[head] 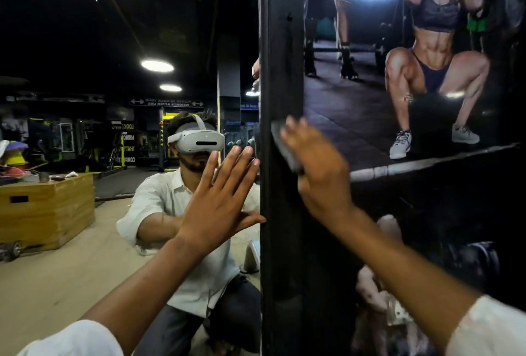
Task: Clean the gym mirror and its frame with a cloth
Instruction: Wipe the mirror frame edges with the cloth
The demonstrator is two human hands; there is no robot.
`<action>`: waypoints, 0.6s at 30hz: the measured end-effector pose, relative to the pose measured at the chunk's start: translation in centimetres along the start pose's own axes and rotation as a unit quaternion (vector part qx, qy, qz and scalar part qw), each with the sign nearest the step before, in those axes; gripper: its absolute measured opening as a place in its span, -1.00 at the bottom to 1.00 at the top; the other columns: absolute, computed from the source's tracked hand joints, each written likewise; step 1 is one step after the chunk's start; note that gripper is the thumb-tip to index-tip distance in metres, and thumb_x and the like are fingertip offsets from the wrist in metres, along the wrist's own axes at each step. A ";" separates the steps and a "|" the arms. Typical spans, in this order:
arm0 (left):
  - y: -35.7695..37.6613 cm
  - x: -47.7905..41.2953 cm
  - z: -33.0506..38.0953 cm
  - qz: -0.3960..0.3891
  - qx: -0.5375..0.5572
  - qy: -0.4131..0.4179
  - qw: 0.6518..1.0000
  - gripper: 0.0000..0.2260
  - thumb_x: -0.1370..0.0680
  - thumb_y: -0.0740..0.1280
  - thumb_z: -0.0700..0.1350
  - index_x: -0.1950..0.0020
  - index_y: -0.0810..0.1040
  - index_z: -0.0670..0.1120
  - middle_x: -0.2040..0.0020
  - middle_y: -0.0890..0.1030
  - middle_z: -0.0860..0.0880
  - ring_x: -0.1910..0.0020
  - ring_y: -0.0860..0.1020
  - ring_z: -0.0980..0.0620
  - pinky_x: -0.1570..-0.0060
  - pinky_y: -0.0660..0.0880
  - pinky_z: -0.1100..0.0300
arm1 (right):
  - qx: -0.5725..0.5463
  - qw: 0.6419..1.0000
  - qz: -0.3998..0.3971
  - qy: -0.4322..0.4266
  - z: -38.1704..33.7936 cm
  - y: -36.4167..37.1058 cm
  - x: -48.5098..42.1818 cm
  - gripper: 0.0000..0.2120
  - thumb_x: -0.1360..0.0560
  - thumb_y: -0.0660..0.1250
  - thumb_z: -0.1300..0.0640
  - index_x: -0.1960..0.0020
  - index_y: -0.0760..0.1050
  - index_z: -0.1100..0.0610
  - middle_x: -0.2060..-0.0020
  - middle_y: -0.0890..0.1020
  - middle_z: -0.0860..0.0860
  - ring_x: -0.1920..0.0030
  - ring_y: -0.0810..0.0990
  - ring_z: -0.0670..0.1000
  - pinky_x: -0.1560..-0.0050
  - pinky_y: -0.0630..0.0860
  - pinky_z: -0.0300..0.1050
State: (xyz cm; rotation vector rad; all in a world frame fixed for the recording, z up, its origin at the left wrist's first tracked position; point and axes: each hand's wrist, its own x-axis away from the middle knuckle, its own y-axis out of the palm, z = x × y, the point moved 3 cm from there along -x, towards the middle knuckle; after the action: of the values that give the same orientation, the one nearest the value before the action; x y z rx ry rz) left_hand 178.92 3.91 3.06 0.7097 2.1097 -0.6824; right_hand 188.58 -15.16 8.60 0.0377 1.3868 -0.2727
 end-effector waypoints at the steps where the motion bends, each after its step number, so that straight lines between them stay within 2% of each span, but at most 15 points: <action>1: 0.2 0.3 0.3 0.003 0.004 -0.009 1.000 -0.04 -0.61 0.17 0.48 -0.74 0.06 -0.19 -0.74 -0.01 -0.22 -0.73 -0.02 -0.22 -0.62 0.10 -0.36 | 0.018 0.999 0.027 0.012 0.3 -0.5 -2.6 -0.32 -0.40 0.23 0.56 -0.49 0.49 0.25 -0.50 0.50 0.14 -0.56 0.40 0.15 -0.57 0.34 0.16; 3: 0.5 1.1 1.1 0.008 0.006 -0.029 1.000 -0.12 -0.66 0.15 0.43 -0.74 0.06 -0.18 -0.74 0.01 -0.20 -0.73 0.00 -0.21 -0.62 0.12 -0.35 | 0.054 0.997 0.041 0.022 0.7 -0.5 -6.3 -0.38 -0.47 0.20 0.49 -0.50 0.49 0.21 -0.52 0.48 0.11 -0.57 0.37 0.15 -0.57 0.31 0.17; 6: 1.0 2.3 2.3 0.005 0.014 -0.047 0.999 -0.19 -0.71 0.10 0.37 -0.74 0.06 -0.19 -0.74 0.02 -0.20 -0.73 0.01 -0.21 -0.62 0.12 -0.34 | 0.083 0.995 -0.046 -0.016 0.2 2.4 -5.7 -0.38 -0.47 0.06 0.36 -0.50 0.48 0.21 -0.54 0.46 0.14 -0.60 0.32 0.21 -0.58 0.26 0.27; 8: 0.9 3.0 2.8 0.002 0.014 -0.052 0.999 -0.17 -0.70 0.11 0.38 -0.73 0.05 -0.20 -0.74 0.01 -0.21 -0.73 0.01 -0.21 -0.63 0.11 -0.33 | 0.093 0.991 -0.084 -0.038 -0.5 4.4 -1.0 -0.39 -0.49 0.07 0.37 -0.51 0.47 0.23 -0.56 0.42 0.14 -0.63 0.25 0.22 -0.58 0.24 0.30; 11: 1.1 4.7 3.5 -0.017 0.023 -0.041 0.999 -0.05 -0.64 0.18 0.44 -0.73 0.02 -0.23 -0.74 -0.02 -0.23 -0.73 -0.01 -0.23 -0.64 0.08 -0.32 | 0.071 0.991 -0.111 -0.033 -1.9 5.7 9.7 -0.43 -0.54 0.17 0.38 -0.54 0.44 0.22 -0.59 0.39 0.10 -0.66 0.19 0.19 -0.64 0.14 0.24; 15: 1.0 7.5 4.6 -0.050 0.041 -0.018 0.998 0.06 -0.56 0.27 0.50 -0.73 0.00 -0.24 -0.74 -0.05 -0.26 -0.73 -0.04 -0.25 -0.64 0.04 -0.35 | 0.082 0.967 -0.227 -0.079 -4.1 5.2 20.6 -0.28 -0.41 0.25 0.39 -0.57 0.42 0.16 -0.60 0.36 0.06 -0.69 0.08 0.13 -0.69 -0.05 0.11; 16: 1.0 8.1 4.8 -0.060 0.039 -0.012 0.997 0.08 -0.55 0.29 0.50 -0.73 -0.01 -0.23 -0.74 -0.06 -0.27 -0.72 -0.05 -0.26 -0.64 0.06 -0.36 | 0.070 0.966 -0.234 -0.088 -4.2 4.7 20.6 -0.30 -0.40 0.27 0.38 -0.55 0.45 0.16 -0.58 0.40 0.07 -0.68 0.12 0.13 -0.68 0.01 0.12; 18: 0.9 9.0 5.3 -0.074 0.030 -0.009 0.997 0.10 -0.52 0.34 0.48 -0.73 -0.02 -0.23 -0.73 -0.08 -0.27 -0.72 -0.07 -0.27 -0.62 0.09 -0.37 | 0.038 0.977 -0.197 -0.068 -4.2 3.4 17.5 -0.33 -0.39 0.32 0.41 -0.49 0.51 0.19 -0.51 0.50 0.09 -0.61 0.32 0.16 -0.60 0.24 0.19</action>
State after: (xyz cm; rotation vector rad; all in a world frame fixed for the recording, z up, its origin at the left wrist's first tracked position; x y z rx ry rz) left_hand 177.47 3.21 -7.29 0.5810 2.1481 -0.8330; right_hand 188.01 -14.03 -9.62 -0.1915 1.2401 -0.6478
